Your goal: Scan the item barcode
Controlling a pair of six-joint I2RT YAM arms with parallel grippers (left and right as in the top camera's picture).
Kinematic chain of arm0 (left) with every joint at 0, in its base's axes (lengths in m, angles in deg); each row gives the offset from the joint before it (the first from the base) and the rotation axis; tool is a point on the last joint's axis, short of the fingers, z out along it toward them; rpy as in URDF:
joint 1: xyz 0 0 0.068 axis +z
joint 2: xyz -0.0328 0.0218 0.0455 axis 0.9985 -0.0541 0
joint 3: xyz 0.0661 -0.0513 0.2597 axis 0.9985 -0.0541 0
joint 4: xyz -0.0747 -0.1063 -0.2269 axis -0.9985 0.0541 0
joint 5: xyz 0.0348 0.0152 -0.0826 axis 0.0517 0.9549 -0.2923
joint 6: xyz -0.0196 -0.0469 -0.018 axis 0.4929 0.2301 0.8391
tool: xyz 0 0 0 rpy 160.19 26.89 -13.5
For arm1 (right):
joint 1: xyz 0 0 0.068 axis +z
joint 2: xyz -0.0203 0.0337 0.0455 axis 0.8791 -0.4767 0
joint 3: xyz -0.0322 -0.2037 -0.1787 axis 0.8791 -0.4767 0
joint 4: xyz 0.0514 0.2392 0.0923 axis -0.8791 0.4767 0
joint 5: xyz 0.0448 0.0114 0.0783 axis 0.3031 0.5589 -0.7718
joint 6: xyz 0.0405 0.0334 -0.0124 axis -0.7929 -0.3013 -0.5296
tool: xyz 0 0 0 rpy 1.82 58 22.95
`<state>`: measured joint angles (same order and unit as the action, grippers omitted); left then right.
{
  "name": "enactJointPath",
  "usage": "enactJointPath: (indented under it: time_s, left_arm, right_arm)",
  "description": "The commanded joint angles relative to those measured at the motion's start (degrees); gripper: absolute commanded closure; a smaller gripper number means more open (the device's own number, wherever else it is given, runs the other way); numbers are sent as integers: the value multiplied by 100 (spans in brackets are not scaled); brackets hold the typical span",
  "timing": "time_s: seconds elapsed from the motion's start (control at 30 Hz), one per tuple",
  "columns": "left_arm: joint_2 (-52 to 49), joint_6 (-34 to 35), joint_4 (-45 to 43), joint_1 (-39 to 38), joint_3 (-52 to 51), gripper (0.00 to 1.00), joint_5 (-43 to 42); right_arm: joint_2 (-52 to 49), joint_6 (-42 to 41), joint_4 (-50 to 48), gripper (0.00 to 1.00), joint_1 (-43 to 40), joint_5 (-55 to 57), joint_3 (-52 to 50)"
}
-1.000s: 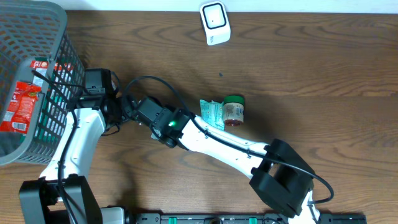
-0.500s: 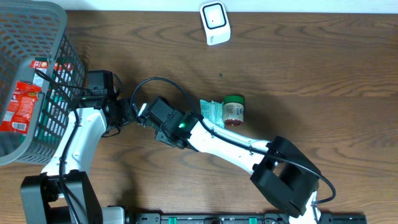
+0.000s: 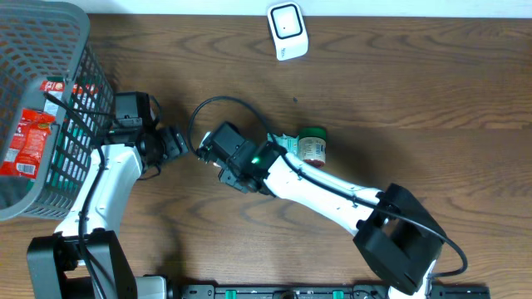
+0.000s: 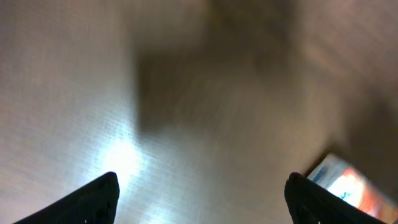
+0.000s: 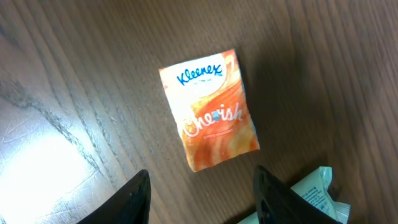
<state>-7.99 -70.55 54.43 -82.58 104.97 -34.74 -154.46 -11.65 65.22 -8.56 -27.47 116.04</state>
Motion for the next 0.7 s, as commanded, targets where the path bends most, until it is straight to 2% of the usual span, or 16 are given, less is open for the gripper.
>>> enactJointPath:
  time_s: [0.0, 0.27, 0.4, 0.67]
  left_arm:
    - [48, 17, -144, 17, 72, 14, -11]
    - [48, 11, -273, 17, 72, 14, 39]
    - [48, 11, -273, 17, 72, 14, 39]
    - [48, 11, -273, 17, 72, 14, 39]
  right_arm:
    - [-63, 101, -35, 51, -173, -393, 11]
    - [-358, 350, -310, 46, -251, -863, 11]
    - [-358, 756, -442, 50, -212, -780, 11]
    - [-560, 787, -691, 56, -188, -470, 0]
